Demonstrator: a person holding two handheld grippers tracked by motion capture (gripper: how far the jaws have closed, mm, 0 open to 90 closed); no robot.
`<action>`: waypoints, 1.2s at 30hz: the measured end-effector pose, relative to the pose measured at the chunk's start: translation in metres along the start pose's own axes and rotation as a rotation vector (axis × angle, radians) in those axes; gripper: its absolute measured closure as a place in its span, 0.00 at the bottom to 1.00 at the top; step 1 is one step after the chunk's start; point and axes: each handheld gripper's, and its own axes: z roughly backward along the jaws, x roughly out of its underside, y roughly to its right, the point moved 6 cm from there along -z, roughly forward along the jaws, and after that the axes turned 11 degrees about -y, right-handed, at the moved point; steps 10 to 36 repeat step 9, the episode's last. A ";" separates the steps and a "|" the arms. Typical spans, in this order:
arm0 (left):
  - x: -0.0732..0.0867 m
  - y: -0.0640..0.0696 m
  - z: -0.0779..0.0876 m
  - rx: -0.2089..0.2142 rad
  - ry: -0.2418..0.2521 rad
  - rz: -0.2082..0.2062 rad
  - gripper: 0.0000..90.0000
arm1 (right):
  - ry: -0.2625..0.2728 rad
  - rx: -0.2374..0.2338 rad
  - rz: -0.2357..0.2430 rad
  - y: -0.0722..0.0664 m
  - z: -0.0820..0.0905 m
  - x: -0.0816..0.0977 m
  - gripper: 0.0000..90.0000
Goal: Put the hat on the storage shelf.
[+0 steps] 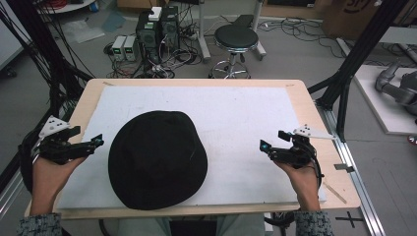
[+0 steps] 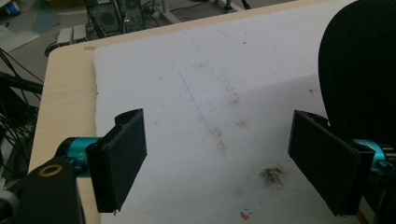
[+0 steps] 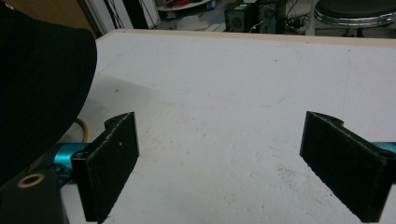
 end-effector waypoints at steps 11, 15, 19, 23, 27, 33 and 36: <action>0.001 0.000 0.000 0.000 -0.001 0.000 0.22 | 0.001 -0.004 0.006 -0.001 -0.001 -0.001 0.13; 0.001 0.000 0.000 0.000 -0.001 0.000 0.22 | 0.001 -0.004 0.006 -0.001 -0.001 -0.001 0.13; 0.001 0.000 0.000 0.000 -0.001 0.000 0.22 | 0.001 -0.004 0.006 -0.001 -0.001 -0.001 0.13; 0.001 0.000 0.000 0.000 -0.001 0.000 0.22 | 0.001 -0.004 0.006 -0.001 -0.001 -0.001 0.13; 0.001 0.000 0.000 0.000 -0.001 0.000 0.22 | 0.001 -0.004 0.006 -0.001 -0.001 -0.001 0.13; 0.001 0.000 0.000 0.000 -0.001 0.000 0.22 | 0.001 -0.004 0.006 -0.001 -0.001 -0.001 0.13; 0.001 0.000 0.000 0.000 -0.001 0.000 0.22 | 0.001 -0.004 0.006 -0.001 -0.001 -0.001 0.13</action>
